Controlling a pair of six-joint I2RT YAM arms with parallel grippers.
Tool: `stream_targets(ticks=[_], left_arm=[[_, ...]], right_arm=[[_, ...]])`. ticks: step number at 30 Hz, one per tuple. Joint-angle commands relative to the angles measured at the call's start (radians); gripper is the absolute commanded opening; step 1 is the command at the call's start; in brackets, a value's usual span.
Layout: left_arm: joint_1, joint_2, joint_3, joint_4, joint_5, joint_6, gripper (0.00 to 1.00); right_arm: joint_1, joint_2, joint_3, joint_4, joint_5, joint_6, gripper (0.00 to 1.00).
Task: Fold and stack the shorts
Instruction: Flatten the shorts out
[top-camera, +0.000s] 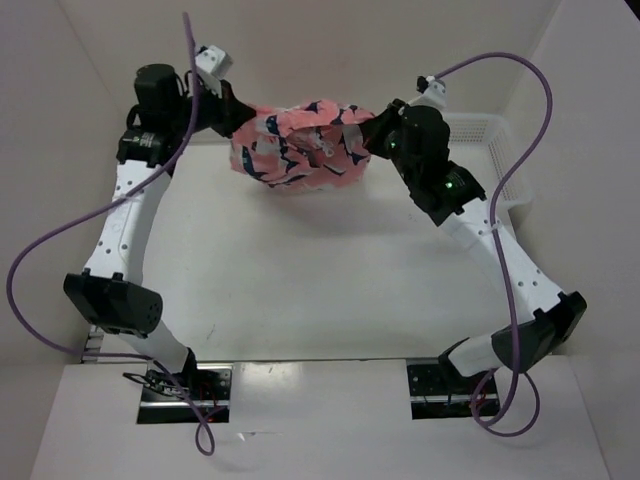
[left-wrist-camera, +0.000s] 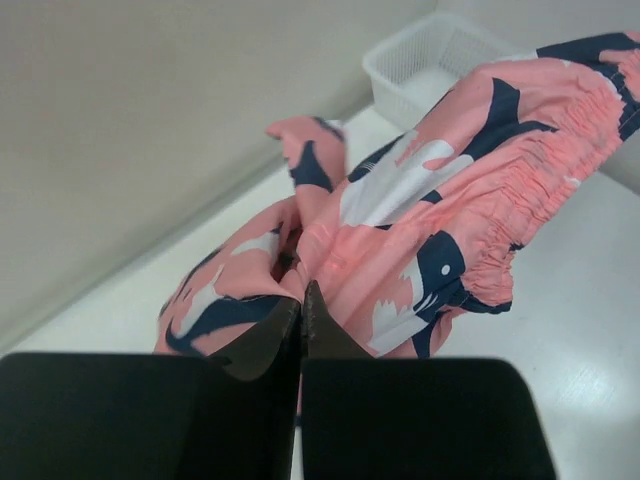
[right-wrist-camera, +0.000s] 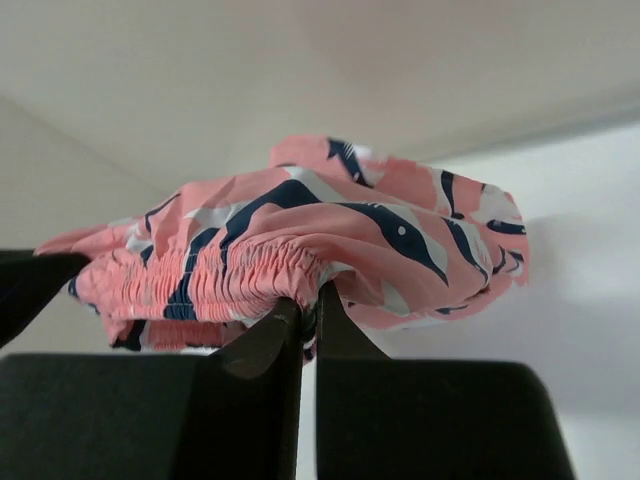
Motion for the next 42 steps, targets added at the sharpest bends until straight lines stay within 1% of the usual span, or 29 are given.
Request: stream_targets(ticks=[1, 2, 3, 4, 5, 6, 7, 8, 9, 10, 11, 12, 13, 15, 17, 18, 19, 21, 22, 24, 25, 26, 27, 28, 29, 31, 34, 38, 42], left_arm=[[0.067, -0.031, 0.036, -0.145, 0.083, 0.009, 0.0], [0.077, -0.072, -0.008, -0.145, 0.093, 0.009, 0.0], [0.089, -0.102, -0.069, -0.145, 0.093, 0.009, 0.0], [0.089, -0.163, -0.141, -0.107, 0.104, 0.009, 0.0], [0.089, -0.194, -0.286, -0.096, 0.086, 0.009, 0.02], [0.089, -0.221, -0.361, -0.087, 0.068, 0.009, 0.05], [0.089, -0.273, -0.436, -0.066, 0.052, 0.009, 0.18], [0.089, -0.293, -0.584, -0.043, 0.052, 0.009, 0.75], [0.089, -0.306, -0.643, -0.005, 0.052, 0.009, 0.91], [0.089, -0.306, -0.68, -0.004, 0.032, 0.009, 0.98], [0.089, -0.286, -0.7, -0.021, 0.005, 0.009, 1.0], [0.089, -0.256, -0.7, -0.039, -0.008, 0.009, 1.0], [0.089, -0.255, -0.687, -0.058, -0.025, 0.009, 1.0], [0.089, -0.281, -0.687, -0.095, -0.086, 0.009, 1.0], [0.1, -0.342, -0.709, -0.127, -0.174, 0.009, 1.0], [0.1, -0.362, -0.731, -0.136, -0.19, 0.009, 1.0], [0.11, -0.378, -0.76, -0.136, -0.201, 0.009, 1.0], [0.122, -0.431, -0.878, -0.135, -0.201, 0.009, 1.0], [0.123, -0.453, -0.921, -0.106, -0.201, 0.009, 0.98], [0.123, -0.519, -1.037, -0.073, -0.177, 0.009, 0.96], [0.123, -0.539, -1.067, -0.059, -0.177, 0.009, 0.96], [0.123, -0.569, -1.085, -0.059, -0.199, 0.009, 0.95], [0.123, -0.583, -1.096, -0.059, -0.218, 0.009, 0.94], [0.123, -0.594, -1.105, -0.07, -0.256, 0.009, 0.94], [0.132, -0.614, -1.105, -0.07, -0.276, 0.009, 0.96], [0.132, -0.642, -1.141, -0.046, -0.31, 0.009, 0.96], [0.141, -0.68, -1.2, -0.036, -0.383, 0.009, 0.96], [0.17, -0.691, -1.262, -0.009, -0.469, 0.009, 0.96], [0.224, -0.633, -1.331, 0.042, -0.43, 0.009, 0.93]], right_arm=[[0.027, -0.046, 0.024, -0.003, 0.02, -0.087, 0.0], [0.027, -0.099, -0.016, -0.003, 0.029, -0.069, 0.0], [0.027, -0.135, -0.123, -0.003, 0.029, -0.051, 0.0], [0.027, -0.173, -0.192, 0.009, 0.029, -0.014, 0.0], [0.027, -0.257, -0.264, 0.018, 0.029, 0.011, 0.0], [0.027, -0.294, -0.405, 0.018, 0.029, 0.04, 0.0], [0.006, -0.342, -0.467, 0.018, 0.018, 0.093, 0.0], [-0.008, -0.354, -0.566, 0.028, -0.006, 0.111, 0.1], [-0.037, -0.354, -0.6, 0.017, -0.006, 0.121, 0.52], [-0.056, -0.344, -0.625, 0.017, -0.021, 0.121, 0.66], [-0.077, -0.298, -0.636, -0.001, -0.032, 0.121, 0.78], [-0.092, -0.269, -0.636, -0.011, -0.041, 0.121, 0.98], [-0.102, -0.243, -0.603, -0.023, -0.042, 0.121, 1.0], [-0.102, -0.215, -0.593, -0.032, -0.042, 0.121, 1.0], [-0.09, -0.257, -0.617, -0.008, -0.066, 0.131, 1.0], [-0.08, -0.276, -0.636, 0.001, -0.086, 0.141, 1.0], [-0.064, -0.293, -0.677, 0.002, -0.104, 0.141, 1.0], [-0.025, -0.334, -0.726, 0.021, -0.161, 0.18, 1.0], [0.039, -0.343, -0.778, 0.022, -0.17, 0.196, 1.0], [0.122, -0.356, -0.835, 0.022, -0.16, 0.279, 1.0], [0.163, -0.366, -0.854, 0.022, -0.151, 0.31, 0.99], [0.25, -0.367, -0.871, 0.022, -0.15, 0.372, 0.99], [0.297, -0.376, -0.89, 0.031, -0.15, 0.405, 0.99], [0.343, -0.376, -0.924, 0.031, -0.108, 0.44, 0.98], [0.424, -0.376, -0.941, 0.031, -0.089, 0.472, 0.98], [0.472, -0.367, -0.989, 0.041, -0.077, 0.549, 0.98], [0.492, -0.325, -1.03, 0.103, -0.089, 0.572, 0.95], [0.492, -0.265, -1.03, 0.103, -0.043, 0.553, 0.92], [0.467, -0.177, -1.009, 0.164, -0.043, 0.522, 0.92]])
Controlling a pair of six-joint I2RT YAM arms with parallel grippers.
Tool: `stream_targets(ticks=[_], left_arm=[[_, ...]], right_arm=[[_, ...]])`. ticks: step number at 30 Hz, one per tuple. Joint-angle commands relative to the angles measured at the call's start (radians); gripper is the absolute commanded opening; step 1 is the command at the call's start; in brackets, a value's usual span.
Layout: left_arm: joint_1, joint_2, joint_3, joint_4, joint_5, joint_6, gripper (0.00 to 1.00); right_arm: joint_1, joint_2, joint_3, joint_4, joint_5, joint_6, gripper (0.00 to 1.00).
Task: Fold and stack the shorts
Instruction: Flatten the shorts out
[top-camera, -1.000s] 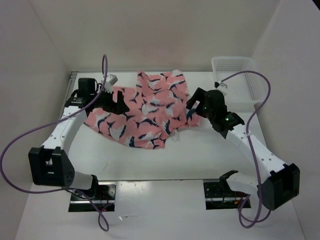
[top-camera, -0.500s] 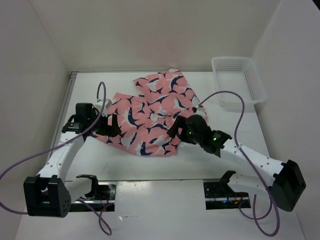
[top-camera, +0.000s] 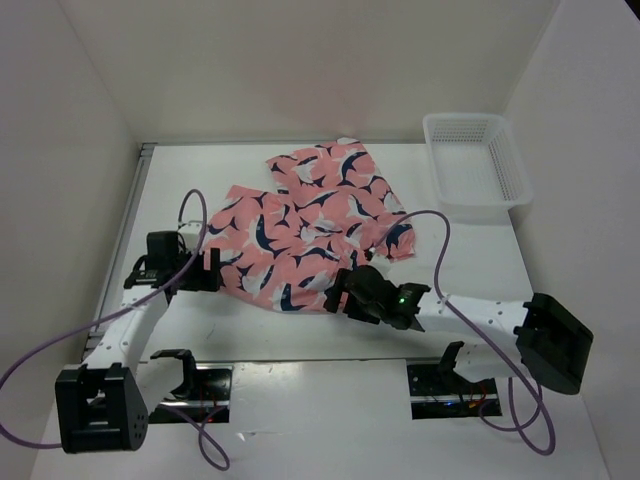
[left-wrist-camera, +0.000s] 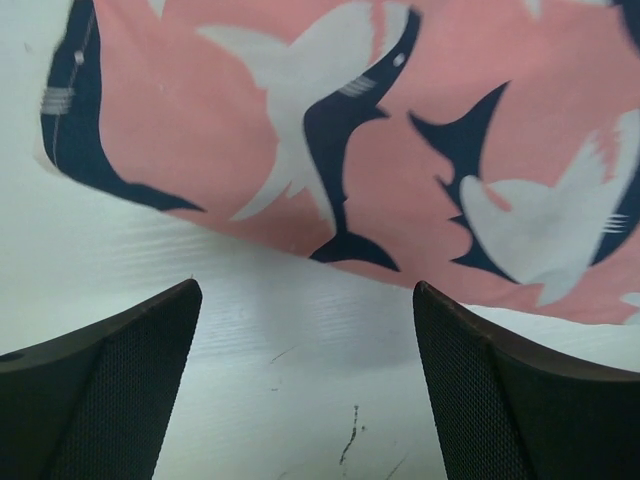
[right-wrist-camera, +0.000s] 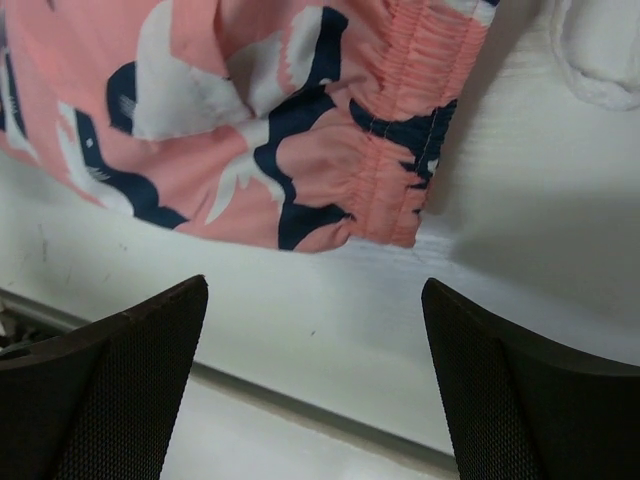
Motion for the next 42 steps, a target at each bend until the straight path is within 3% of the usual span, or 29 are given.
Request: stream_targets(ticks=[1, 6, 10, 14, 16, 18, 19, 21, 23, 25, 29, 30, 33, 35, 36, 42], left_arm=[[0.031, 0.044, -0.032, 0.07, -0.015, 0.004, 0.93], [0.041, 0.087, -0.052, 0.085, -0.067, 0.004, 0.99], [0.052, 0.156, -0.078, 0.134, -0.098, 0.004, 0.99], [0.052, 0.223, -0.078, 0.249, -0.107, 0.004, 0.89], [0.052, 0.291, -0.06, 0.272, -0.107, 0.004, 0.8], [0.052, 0.363, -0.028, 0.297, -0.098, 0.004, 0.63], [0.052, 0.383, -0.017, 0.309, -0.089, 0.004, 0.55], [0.052, 0.426, 0.012, 0.309, -0.089, 0.004, 0.27], [0.052, 0.438, 0.029, 0.309, -0.089, 0.004, 0.11], [0.063, 0.438, 0.049, 0.309, -0.078, 0.004, 0.11], [0.074, 0.4, 0.124, 0.252, -0.112, 0.004, 0.44], [0.086, 0.4, 0.137, 0.252, -0.112, 0.004, 0.56], [0.095, 0.411, 0.155, 0.252, -0.05, 0.004, 0.7], [0.095, 0.437, 0.155, 0.252, -0.041, 0.004, 0.82], [0.095, 0.447, 0.146, 0.263, -0.041, 0.004, 0.84], [0.117, 0.552, 0.146, 0.306, -0.015, 0.004, 0.81]], right_arm=[[-0.009, 0.075, 0.019, 0.093, 0.046, 0.006, 0.92], [-0.046, 0.18, 0.048, 0.164, 0.057, -0.012, 0.91], [-0.121, 0.2, 0.048, 0.197, 0.048, -0.023, 0.73], [-0.172, 0.191, 0.039, 0.207, 0.048, -0.045, 0.54], [-0.172, 0.181, 0.039, 0.216, 0.048, -0.054, 0.37], [-0.172, 0.181, 0.039, 0.225, 0.039, -0.054, 0.22], [-0.172, 0.181, 0.039, 0.225, 0.026, -0.054, 0.07], [-0.172, 0.181, 0.03, 0.225, 0.026, -0.063, 0.0], [-0.172, 0.157, 0.03, 0.207, 0.026, -0.074, 0.0], [-0.172, 0.103, 0.03, 0.146, 0.046, -0.084, 0.08], [-0.224, -0.027, 0.03, 0.079, 0.066, -0.14, 0.6], [-0.242, -0.036, 0.018, 0.079, 0.04, -0.162, 0.67], [-0.253, -0.011, 0.018, 0.127, -0.05, -0.163, 0.82], [-0.244, 0.04, 0.009, 0.174, -0.108, -0.163, 0.86], [-0.223, 0.055, 0.009, 0.187, -0.109, -0.152, 0.86], [-0.176, 0.155, 0.009, 0.251, -0.129, -0.132, 0.83]])
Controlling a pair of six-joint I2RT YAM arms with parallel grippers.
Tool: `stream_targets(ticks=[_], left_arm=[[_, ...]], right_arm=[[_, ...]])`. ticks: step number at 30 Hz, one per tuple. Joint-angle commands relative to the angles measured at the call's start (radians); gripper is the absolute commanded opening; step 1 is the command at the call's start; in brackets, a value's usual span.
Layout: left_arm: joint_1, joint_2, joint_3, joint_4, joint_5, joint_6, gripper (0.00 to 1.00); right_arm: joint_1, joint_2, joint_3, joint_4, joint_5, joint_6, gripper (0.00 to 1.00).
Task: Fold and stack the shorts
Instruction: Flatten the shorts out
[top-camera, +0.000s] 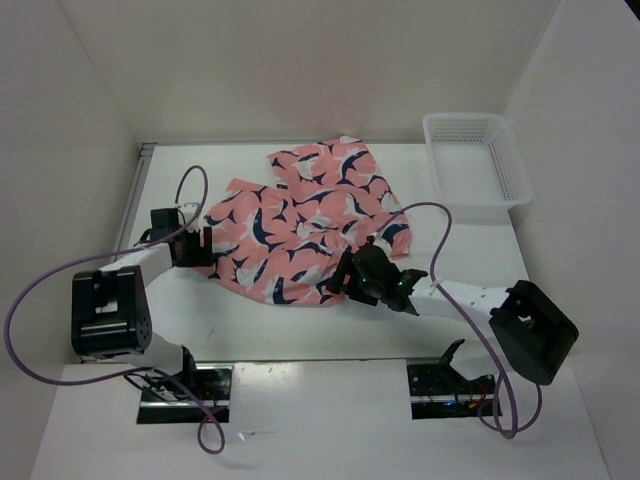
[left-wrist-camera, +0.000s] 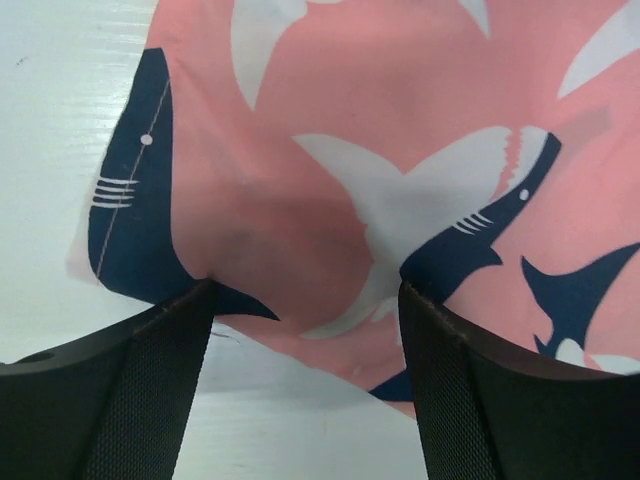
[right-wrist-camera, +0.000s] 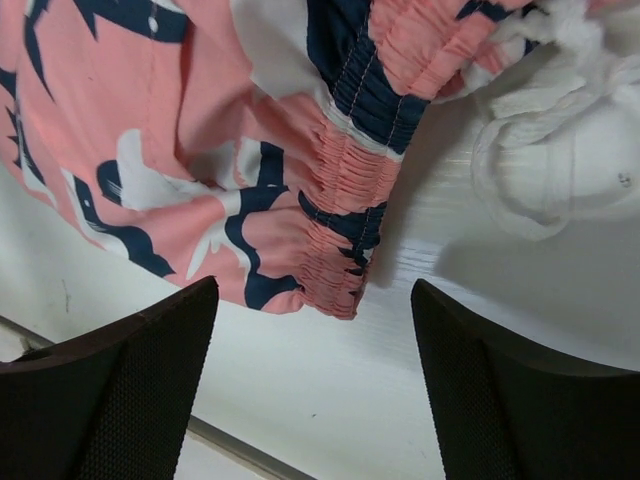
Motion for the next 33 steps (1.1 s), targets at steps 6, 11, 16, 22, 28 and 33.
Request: stream_targets(ticks=[6, 11, 16, 22, 28, 33], left_arm=[[0.08, -0.057, -0.023, -0.024, 0.012, 0.0, 0.86], [0.133, -0.192, -0.034, -0.067, -0.004, 0.0, 0.87], [0.211, -0.198, -0.07, -0.016, 0.082, 0.0, 0.87], [0.22, -0.001, -0.023, 0.085, 0.161, 0.0, 0.84], [0.229, 0.063, 0.015, 0.119, 0.181, 0.0, 0.83], [0.229, 0.114, 0.014, 0.169, 0.194, 0.0, 0.68]], right_arm=[[0.028, 0.124, 0.004, 0.119, -0.038, 0.004, 0.76], [0.048, 0.166, 0.014, 0.139, -0.038, 0.004, 0.76], [0.048, 0.166, 0.014, 0.13, -0.025, 0.004, 0.76], [0.048, 0.137, -0.006, 0.121, -0.016, 0.004, 0.76], [0.048, 0.128, -0.035, 0.121, -0.016, 0.004, 0.76], [0.048, 0.149, -0.035, 0.15, -0.016, 0.004, 0.68]])
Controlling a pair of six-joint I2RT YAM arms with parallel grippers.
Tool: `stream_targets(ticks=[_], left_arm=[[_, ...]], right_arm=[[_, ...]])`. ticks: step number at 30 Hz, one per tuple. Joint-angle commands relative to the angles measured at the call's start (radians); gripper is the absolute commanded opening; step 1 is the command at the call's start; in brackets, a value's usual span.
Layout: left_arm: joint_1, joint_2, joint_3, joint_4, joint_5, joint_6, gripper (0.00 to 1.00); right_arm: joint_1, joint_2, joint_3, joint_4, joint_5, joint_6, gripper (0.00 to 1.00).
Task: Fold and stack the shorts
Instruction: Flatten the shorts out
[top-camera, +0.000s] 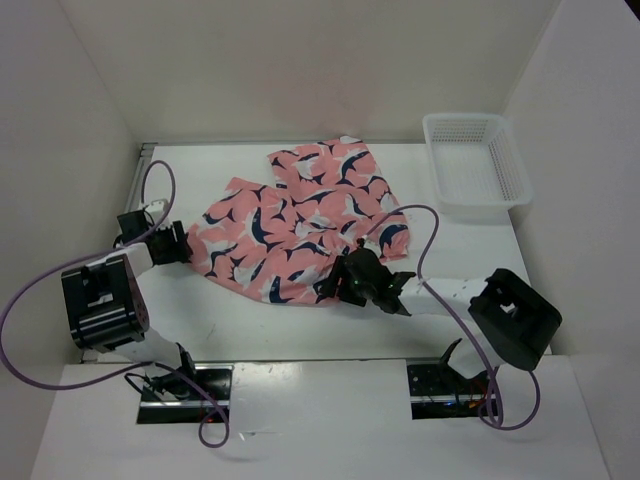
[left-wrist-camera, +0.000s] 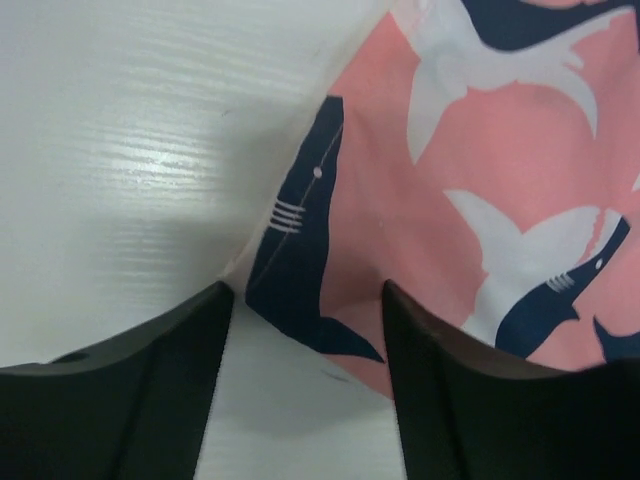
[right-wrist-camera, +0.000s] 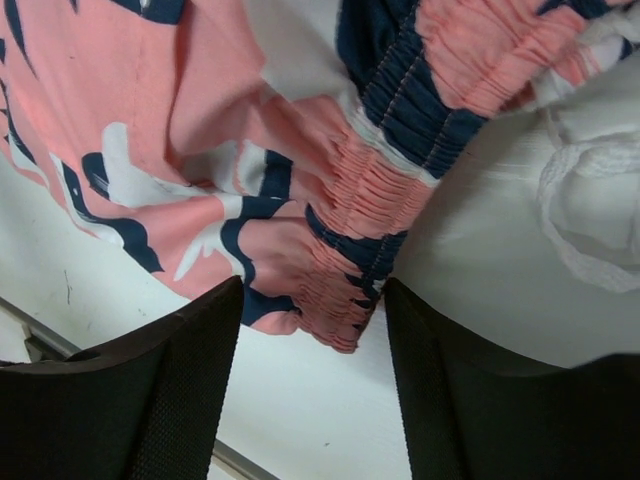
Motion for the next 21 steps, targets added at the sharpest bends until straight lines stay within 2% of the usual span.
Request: stream_targets(ticks=[1, 2, 3, 4, 5, 6, 7, 8, 9, 11, 14, 21], left_arm=[[0.007, 0.054, -0.001, 0.048, 0.056, 0.004, 0.62], [0.007, 0.067, -0.001, 0.048, 0.065, 0.004, 0.57], [0.007, 0.068, -0.001, 0.059, 0.065, 0.004, 0.52], [0.007, 0.068, -0.001, 0.068, 0.065, 0.004, 0.39], [0.007, 0.068, -0.001, 0.068, 0.065, 0.004, 0.33], [0.007, 0.068, -0.001, 0.068, 0.065, 0.004, 0.27], [0.007, 0.068, -0.001, 0.068, 0.065, 0.004, 0.21], [0.007, 0.068, -0.001, 0.068, 0.065, 0.004, 0.08], [0.007, 0.068, -0.001, 0.059, 0.065, 0.004, 0.02], [0.007, 0.057, 0.008, 0.043, 0.065, 0.004, 0.0], [0.007, 0.005, 0.019, 0.007, 0.065, 0.004, 0.0], [0.018, -0.259, 0.053, -0.105, 0.065, 0.004, 0.0]], right_arm=[[0.012, 0.034, -0.026, -0.013, 0.024, 0.0, 0.63], [0.012, 0.046, -0.026, -0.004, 0.033, 0.0, 0.54], [0.012, 0.047, -0.026, -0.004, 0.034, 0.0, 0.49], [0.012, 0.056, -0.026, 0.006, 0.034, 0.0, 0.45], [0.012, 0.065, -0.026, 0.006, 0.034, 0.0, 0.4], [0.012, 0.065, -0.026, 0.006, 0.043, 0.0, 0.3], [0.012, 0.074, -0.026, 0.016, 0.043, 0.0, 0.27], [0.012, 0.074, -0.026, 0.016, 0.043, 0.0, 0.21], [0.012, 0.074, -0.026, 0.016, 0.052, 0.0, 0.1], [0.012, 0.056, -0.017, 0.002, 0.063, 0.0, 0.0], [0.012, -0.019, -0.017, -0.07, 0.107, 0.0, 0.0], [0.012, -0.43, -0.032, -0.343, 0.224, -0.018, 0.0]])
